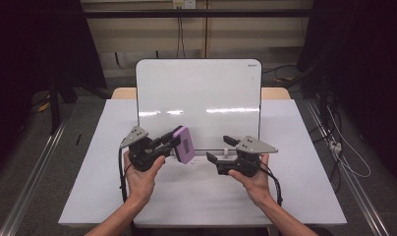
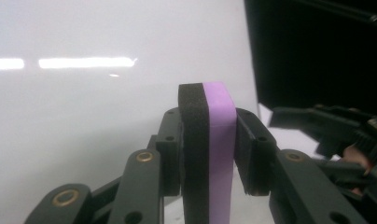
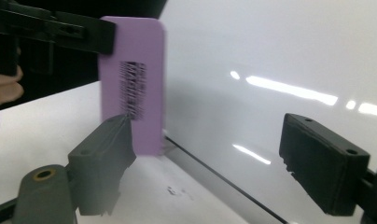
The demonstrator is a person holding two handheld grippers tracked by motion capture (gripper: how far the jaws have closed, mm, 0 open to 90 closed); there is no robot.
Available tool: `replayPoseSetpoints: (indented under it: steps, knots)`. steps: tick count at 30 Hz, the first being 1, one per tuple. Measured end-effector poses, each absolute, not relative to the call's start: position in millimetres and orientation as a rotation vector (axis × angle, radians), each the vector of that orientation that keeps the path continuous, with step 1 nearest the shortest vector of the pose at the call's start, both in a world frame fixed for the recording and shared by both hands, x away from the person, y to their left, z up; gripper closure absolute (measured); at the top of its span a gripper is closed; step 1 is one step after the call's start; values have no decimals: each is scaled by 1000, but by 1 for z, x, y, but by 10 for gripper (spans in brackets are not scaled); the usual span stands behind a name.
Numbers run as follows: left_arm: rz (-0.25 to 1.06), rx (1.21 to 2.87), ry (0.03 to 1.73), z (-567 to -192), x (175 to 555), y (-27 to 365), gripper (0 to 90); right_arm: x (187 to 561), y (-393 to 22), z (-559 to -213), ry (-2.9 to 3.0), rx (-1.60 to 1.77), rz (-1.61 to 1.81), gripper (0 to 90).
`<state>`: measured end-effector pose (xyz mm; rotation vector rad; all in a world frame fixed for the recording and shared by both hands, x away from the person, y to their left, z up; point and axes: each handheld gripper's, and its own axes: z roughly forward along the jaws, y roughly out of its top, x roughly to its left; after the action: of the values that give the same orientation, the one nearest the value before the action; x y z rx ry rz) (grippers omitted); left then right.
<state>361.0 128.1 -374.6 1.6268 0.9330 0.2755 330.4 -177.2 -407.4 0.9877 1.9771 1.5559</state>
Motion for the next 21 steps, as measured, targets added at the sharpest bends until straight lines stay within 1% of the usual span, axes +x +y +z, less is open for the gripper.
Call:
replayPoseSetpoints:
  steps: [3,7,10,13,19,21]
  knots:
    - [341,1665,930,-368,363,134,659,329,-188,-408,1951,1006,1526,157]
    - [408,1698,922,-359,362,141,661,328,-202,-410,1934,1052,1484,77]
    - [443,1724,924,-356,363,146,663,327,-213,-412,1921,1081,1453,45]
    - [499,1767,917,-355,363,148,664,325,-223,-414,1907,1096,1415,34]
    - [530,1822,935,-354,365,152,666,323,-238,-414,1879,1121,1377,32]
    - [558,1844,928,-353,366,154,667,322,-241,-415,1880,1123,1357,32]
